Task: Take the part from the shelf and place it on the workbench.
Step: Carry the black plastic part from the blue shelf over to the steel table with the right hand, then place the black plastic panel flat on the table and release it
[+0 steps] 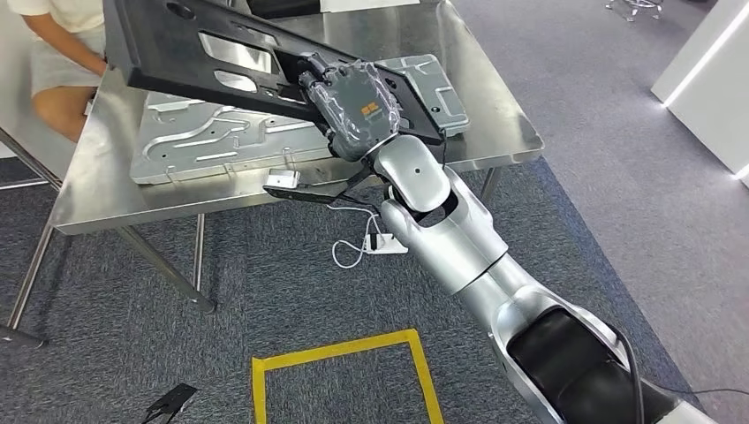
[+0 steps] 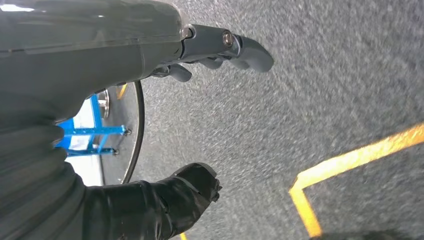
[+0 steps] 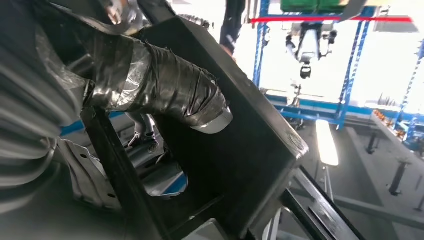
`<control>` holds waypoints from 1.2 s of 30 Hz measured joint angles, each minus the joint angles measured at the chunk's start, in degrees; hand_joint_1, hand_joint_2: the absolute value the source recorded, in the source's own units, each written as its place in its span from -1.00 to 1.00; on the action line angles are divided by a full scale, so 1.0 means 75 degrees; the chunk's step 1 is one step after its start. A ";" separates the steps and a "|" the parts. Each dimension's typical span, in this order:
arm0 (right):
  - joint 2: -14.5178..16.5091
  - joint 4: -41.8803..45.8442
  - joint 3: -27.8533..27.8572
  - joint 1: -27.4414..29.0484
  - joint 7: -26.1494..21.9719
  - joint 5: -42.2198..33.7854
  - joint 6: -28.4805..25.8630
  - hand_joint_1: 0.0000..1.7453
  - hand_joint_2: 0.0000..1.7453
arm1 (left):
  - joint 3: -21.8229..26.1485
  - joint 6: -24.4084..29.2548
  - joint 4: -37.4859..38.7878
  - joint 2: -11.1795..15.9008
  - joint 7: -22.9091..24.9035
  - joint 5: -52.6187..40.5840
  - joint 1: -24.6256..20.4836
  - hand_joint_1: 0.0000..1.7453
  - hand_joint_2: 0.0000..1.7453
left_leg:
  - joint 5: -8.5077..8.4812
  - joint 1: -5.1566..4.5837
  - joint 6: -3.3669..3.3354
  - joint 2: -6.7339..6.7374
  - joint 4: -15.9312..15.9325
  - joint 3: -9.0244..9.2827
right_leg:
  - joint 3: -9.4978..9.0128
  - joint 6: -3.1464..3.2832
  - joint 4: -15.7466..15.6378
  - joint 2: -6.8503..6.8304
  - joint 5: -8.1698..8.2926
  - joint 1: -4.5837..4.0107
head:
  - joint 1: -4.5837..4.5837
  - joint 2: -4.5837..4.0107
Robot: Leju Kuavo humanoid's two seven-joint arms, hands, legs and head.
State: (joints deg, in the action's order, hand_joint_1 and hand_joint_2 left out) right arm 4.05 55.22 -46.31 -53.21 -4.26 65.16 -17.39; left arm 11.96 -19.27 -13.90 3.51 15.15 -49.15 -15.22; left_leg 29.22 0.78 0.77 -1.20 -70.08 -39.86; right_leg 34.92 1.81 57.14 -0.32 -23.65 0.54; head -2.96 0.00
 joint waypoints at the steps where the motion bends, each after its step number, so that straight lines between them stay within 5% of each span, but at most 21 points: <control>1: -0.0001 -0.0004 0.0000 0.0010 -0.0001 0.0000 0.0001 1.00 1.00 | 0.0000 -0.0001 0.0001 0.0004 0.0000 0.0001 0.0006 -1.00 1.00 | 0.0137 0.0010 0.0029 0.0068 -0.0334 -0.0266 | -0.0081 -0.0007 0.0002 -0.0085 -0.0078 -0.0002 | 0.0000 0.0000; 3: 0.0003 -0.0010 -0.0001 0.0023 -0.0002 0.0000 0.0002 1.00 1.00 | 0.0000 -0.0004 0.0004 0.0009 0.0004 0.0001 0.0034 -1.00 1.00 | 0.0014 0.0038 0.0074 0.0134 -0.0236 -0.0453 | -0.0279 -0.0029 0.0013 -0.0264 -0.0255 0.0000 | 0.0001 0.0000; 5: 0.0009 -0.0014 -0.0003 0.0022 -0.0003 0.0000 0.0002 1.00 1.00 | 0.0000 -0.0002 0.0006 0.0023 0.0009 0.0001 0.0042 -1.00 1.00 | -0.0693 0.0052 0.0081 0.0333 0.0731 -0.0205 | -0.0512 -0.0078 0.0031 -0.0451 -0.0460 -0.0002 | 0.0000 0.0000; 7: 0.0012 -0.0020 -0.0004 0.0011 -0.0003 0.0000 0.0004 1.00 1.00 | 0.0000 -0.0001 0.0007 0.0030 0.0009 0.0001 0.0033 -1.00 1.00 | -0.1169 -0.0021 0.0012 0.0622 0.1489 0.0017 | -0.0685 -0.0166 0.0043 -0.0616 -0.0636 -0.0029 | -0.0001 0.0000; 9: 0.0017 -0.0021 -0.0006 -0.0005 -0.0003 0.0000 0.0007 1.00 1.00 | 0.0000 -0.0001 0.0009 0.0030 0.0009 0.0001 0.0029 -1.00 1.00 | -0.1201 -0.0088 -0.0135 0.0644 0.1643 0.0048 | -0.0779 -0.0266 0.0050 -0.0753 -0.0740 -0.0087 | -0.0002 0.0000; 11: 0.0028 -0.0009 -0.0006 -0.0024 -0.0003 0.0000 0.0006 1.00 1.00 | 0.0000 -0.0001 0.0009 0.0032 0.0009 0.0001 0.0034 -1.00 1.00 | -0.1187 -0.0067 -0.0266 0.0444 0.1653 0.0108 | -0.0752 -0.0344 0.0226 -0.0750 -0.0745 -0.0090 | -0.0004 0.0000; 13: 0.0036 0.0001 -0.0006 -0.0043 -0.0003 -0.0001 0.0005 1.00 1.00 | 0.0000 0.0001 0.0009 0.0035 0.0011 0.0001 0.0021 -1.00 1.00 | -0.1122 -0.0041 -0.0351 0.0257 0.1662 0.0210 | -0.0381 -0.0395 0.0877 -0.0414 -0.0714 -0.0027 | -0.0007 0.0000; 15: 0.0024 -0.0009 -0.0006 -0.0041 -0.0003 -0.0003 0.0010 1.00 1.00 | 0.0000 0.0001 0.0009 0.0036 0.0011 0.0001 0.0000 -1.00 1.00 | -0.1038 -0.0035 -0.0404 0.0066 0.1670 0.0305 | 0.0295 -0.0420 0.1827 -0.0079 -0.0960 0.0015 | -0.0010 0.0000; 18: 0.0001 -0.0050 -0.0006 -0.0005 0.0010 -0.0003 0.0036 1.00 1.00 | 0.0000 -0.0001 0.0010 0.0033 0.0011 0.0002 0.0023 -1.00 1.00 | -0.0865 -0.0063 -0.0421 -0.0222 0.1667 0.0503 | 0.1012 -0.0389 0.2369 0.0007 -0.1501 -0.0004 | -0.0014 0.0000; 20: -0.0007 -0.0070 -0.0006 -0.0003 0.0086 -0.0012 0.0115 1.00 1.00 | 0.0001 0.0000 0.0012 0.0032 0.0012 0.0009 0.0050 -1.00 1.00 | -0.0717 -0.0107 -0.0432 -0.0365 0.1666 0.0708 | 0.1007 -0.0261 0.1718 0.0033 -0.1133 -0.0057 | -0.0014 0.0000; 22: -0.0007 -0.0098 -0.0008 -0.0024 0.0197 -0.0028 0.0229 1.00 1.00 | 0.0006 0.0001 0.0018 0.0034 0.0015 0.0018 0.0074 -1.00 1.00 | -0.0567 -0.0142 -0.0427 -0.0471 0.1660 0.0875 | 0.0840 -0.0066 0.0715 0.0122 -0.0153 -0.0155 | -0.0011 0.0000; 24: 0.0017 -0.0149 -0.0012 -0.0048 0.0268 -0.0033 0.0326 1.00 1.00 | 0.0028 0.0001 0.0028 0.0057 0.0015 0.0022 0.0096 -1.00 1.00 | -0.0457 -0.0160 -0.0379 -0.0534 0.1638 0.0964 | 0.0705 0.0055 0.0159 0.0197 0.0441 -0.0232 | -0.0011 0.0000; 26: 0.0056 -0.0215 -0.0015 -0.0082 0.0366 -0.0028 0.0443 1.00 1.00 | 0.0052 0.0000 0.0034 0.0104 0.0013 0.0027 0.0120 -1.00 1.00 | -0.0410 -0.0176 -0.0329 -0.0519 0.1565 0.1003 | 0.0560 0.0108 0.0062 0.0185 0.0428 -0.0227 | -0.0011 0.0000; 28: 0.0079 -0.0320 -0.0015 -0.0173 0.0533 -0.0013 0.0661 1.00 1.00 | 0.0063 0.0001 0.0036 0.0138 0.0014 0.0039 0.0121 -1.00 1.00 | -0.0344 -0.0176 -0.0272 -0.0304 0.1225 0.0890 | 0.0401 0.0169 0.0018 0.0161 0.0361 -0.0190 | 0.0000 0.0000; 30: 0.0075 -0.0574 -0.0015 -0.0303 0.0718 -0.0001 0.0980 1.00 1.00 | 0.0076 0.0002 0.0038 0.0173 0.0021 0.0044 0.0090 -1.00 1.00 | -0.0098 -0.0120 -0.0149 -0.0037 0.0438 0.0444 | 0.0258 0.0208 0.0003 0.0138 0.0264 -0.0164 | 0.0009 0.0000; 33: -0.0004 -0.1206 -0.0003 -0.0390 0.0927 0.0000 0.1307 1.00 1.00 | 0.0120 -0.0007 0.0039 0.0197 0.0047 0.0036 0.0118 -1.00 1.00 | 0.0313 0.0010 0.0045 0.0097 -0.0501 -0.0315 | 0.0043 0.0178 0.0017 0.0093 0.0059 -0.0117 | 0.0010 0.0000; 34: -0.0043 -0.1438 0.0015 -0.0411 0.0967 0.0000 0.1329 1.00 1.00 | 0.0132 -0.0011 0.0040 0.0200 0.0054 0.0024 0.0135 -1.00 1.00 | 0.0230 0.0047 0.0091 0.0111 -0.0402 -0.0385 | -0.0037 0.0145 0.0034 0.0079 -0.0020 -0.0090 | 0.0010 0.0000; 36: -0.0117 -0.1899 0.0084 -0.0495 0.1005 0.0000 0.1312 1.00 1.00 | 0.0156 -0.0019 0.0041 0.0213 0.0060 0.0000 0.0150 -1.00 1.00 | -0.0442 0.0112 0.0153 0.0151 0.0485 -0.0189 | -0.0191 0.0050 0.0099 0.0050 -0.0210 -0.0036 | 0.0009 0.0000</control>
State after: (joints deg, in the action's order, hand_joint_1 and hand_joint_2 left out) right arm 3.17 40.97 -45.68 -56.92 3.28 65.16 -7.55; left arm 13.13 -19.41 -13.60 5.11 15.59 -49.15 -14.09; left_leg 25.91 1.62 1.92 -0.07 -66.44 -41.28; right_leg 33.49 2.18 57.88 0.06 -25.23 0.27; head -2.89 0.00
